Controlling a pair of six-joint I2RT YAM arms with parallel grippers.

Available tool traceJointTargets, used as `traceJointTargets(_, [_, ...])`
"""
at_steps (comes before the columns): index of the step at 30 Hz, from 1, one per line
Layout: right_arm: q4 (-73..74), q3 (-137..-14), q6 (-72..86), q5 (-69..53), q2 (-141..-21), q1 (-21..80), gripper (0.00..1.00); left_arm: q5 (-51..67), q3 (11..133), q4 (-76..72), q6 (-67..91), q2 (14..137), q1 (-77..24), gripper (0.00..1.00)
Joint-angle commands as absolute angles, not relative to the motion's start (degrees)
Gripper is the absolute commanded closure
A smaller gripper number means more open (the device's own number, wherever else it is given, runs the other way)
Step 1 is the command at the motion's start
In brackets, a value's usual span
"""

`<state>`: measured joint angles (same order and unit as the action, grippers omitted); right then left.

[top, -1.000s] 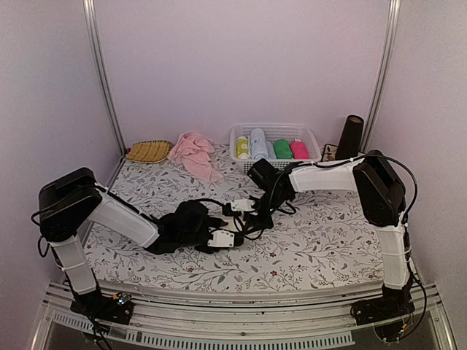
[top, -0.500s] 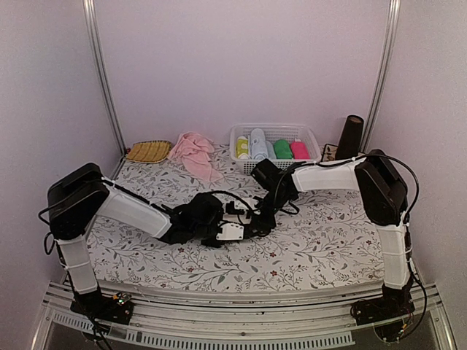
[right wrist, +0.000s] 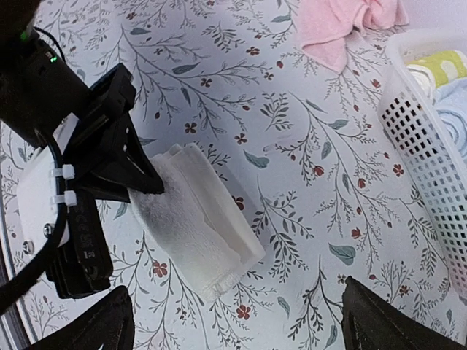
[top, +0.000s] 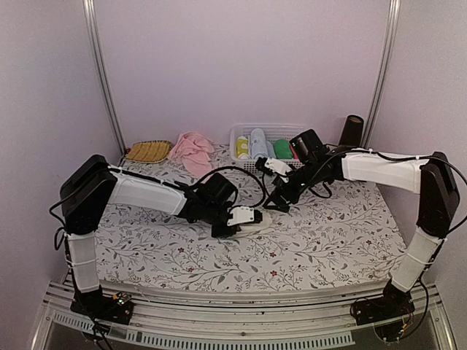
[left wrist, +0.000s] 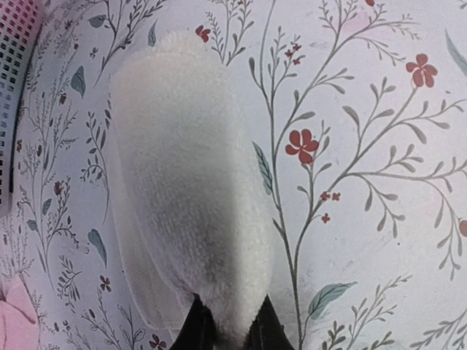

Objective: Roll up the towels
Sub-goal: Roll the towel at the center of the board.

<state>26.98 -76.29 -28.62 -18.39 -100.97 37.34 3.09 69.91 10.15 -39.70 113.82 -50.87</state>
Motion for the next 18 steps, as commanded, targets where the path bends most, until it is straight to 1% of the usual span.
traceJointTargets(1, [21.5,-71.9,-14.9,-10.8,-94.6,37.2,0.01,10.5,75.7,21.9,-32.0,117.6,-49.4,1.0])
traceJointTargets(5, [22.9,-69.0,-3.9,-6.2,-90.3,36.0,0.01,12.4,80.1,24.5,-27.7,119.9,-49.0,1.0])
traceJointTargets(8, [17.5,-61.0,3.9,-0.2,-83.4,36.1,0.01,14.1,83.1,25.7,-23.7,121.7,-48.4,1.0])
traceJointTargets(9, [15.9,-58.2,8.8,1.7,-80.9,36.0,0.01,15.0,84.1,26.2,-22.4,122.3,-48.2,1.0])
traceJointTargets(14, [3.3,-42.1,24.4,-0.6,-69.8,36.0,0.01,17.2,87.5,26.3,-14.3,125.1,-48.4,1.0])
traceJointTargets(18, [-8.1,-33.3,37.8,-3.9,-68.4,36.0,0.01,15.6,88.2,24.5,-8.0,126.3,-49.3,1.0])
